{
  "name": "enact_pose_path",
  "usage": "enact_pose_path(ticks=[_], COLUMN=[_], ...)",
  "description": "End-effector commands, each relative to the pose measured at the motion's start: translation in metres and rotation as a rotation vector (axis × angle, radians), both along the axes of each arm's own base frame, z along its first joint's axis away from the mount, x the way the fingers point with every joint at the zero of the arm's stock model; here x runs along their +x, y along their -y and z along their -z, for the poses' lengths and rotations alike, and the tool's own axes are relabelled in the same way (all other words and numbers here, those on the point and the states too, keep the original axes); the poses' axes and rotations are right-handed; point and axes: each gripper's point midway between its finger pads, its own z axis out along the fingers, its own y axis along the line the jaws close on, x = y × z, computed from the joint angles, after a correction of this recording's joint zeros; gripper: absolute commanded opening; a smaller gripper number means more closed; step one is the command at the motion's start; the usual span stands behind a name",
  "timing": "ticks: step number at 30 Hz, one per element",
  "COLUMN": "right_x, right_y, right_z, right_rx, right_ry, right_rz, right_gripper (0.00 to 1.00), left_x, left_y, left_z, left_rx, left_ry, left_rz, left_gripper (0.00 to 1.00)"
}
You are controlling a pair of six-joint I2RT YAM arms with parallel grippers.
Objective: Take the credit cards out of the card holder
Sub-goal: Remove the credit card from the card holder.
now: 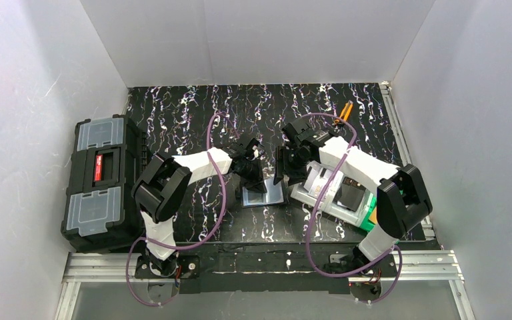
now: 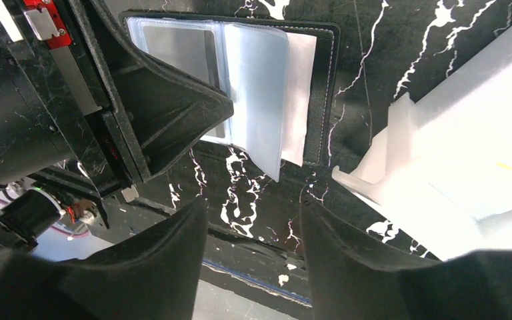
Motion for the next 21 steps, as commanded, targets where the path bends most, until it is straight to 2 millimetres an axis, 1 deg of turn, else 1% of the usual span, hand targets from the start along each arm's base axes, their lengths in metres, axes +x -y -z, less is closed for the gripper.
enact_pose_path(ticks=[1, 2, 5, 12, 14, 18, 21], right_x=[0.007, 0.007, 0.006, 0.001, 0.002, 0.003, 0.005], right_y=[-0.015, -0.017, -0.028, -0.054, -0.061, -0.071, -0.077], right_z=[-0.010, -0.011, -0.012, -0.004, -0.001, 0.013, 0.025], right_rx=[0.057, 0.066, 0.102, 0.118, 0.124, 0.138, 0.134], right_ry=[0.009, 0.007, -0.012, -0.046, -0.054, -0.100, -0.119], right_rz=[-0.023, -0.027, -0.048, -0.104, -0.118, -0.126, -0.132], right_gripper=[0.55, 0.53, 0.50, 0.49, 0.49, 0.48, 0.49], left_x=[0.002, 0.002, 0.000, -0.006, -0.007, -0.009, -0.008], left_y=[-0.011, -0.016, -0.033, -0.064, -0.072, -0.080, -0.081], left_z=[-0.018, -0.020, -0.023, -0.030, -0.029, -0.023, -0.019], left_rx=[0.049, 0.066, 0.128, 0.177, 0.180, 0.178, 0.168], left_ry=[0.048, 0.056, 0.077, 0.104, 0.101, 0.072, 0.065], left_rz=[0.012, 0.009, -0.007, -0.061, -0.075, -0.090, -0.090], left_gripper=[0.12, 0.13, 0.13, 0.13, 0.13, 0.13, 0.13])
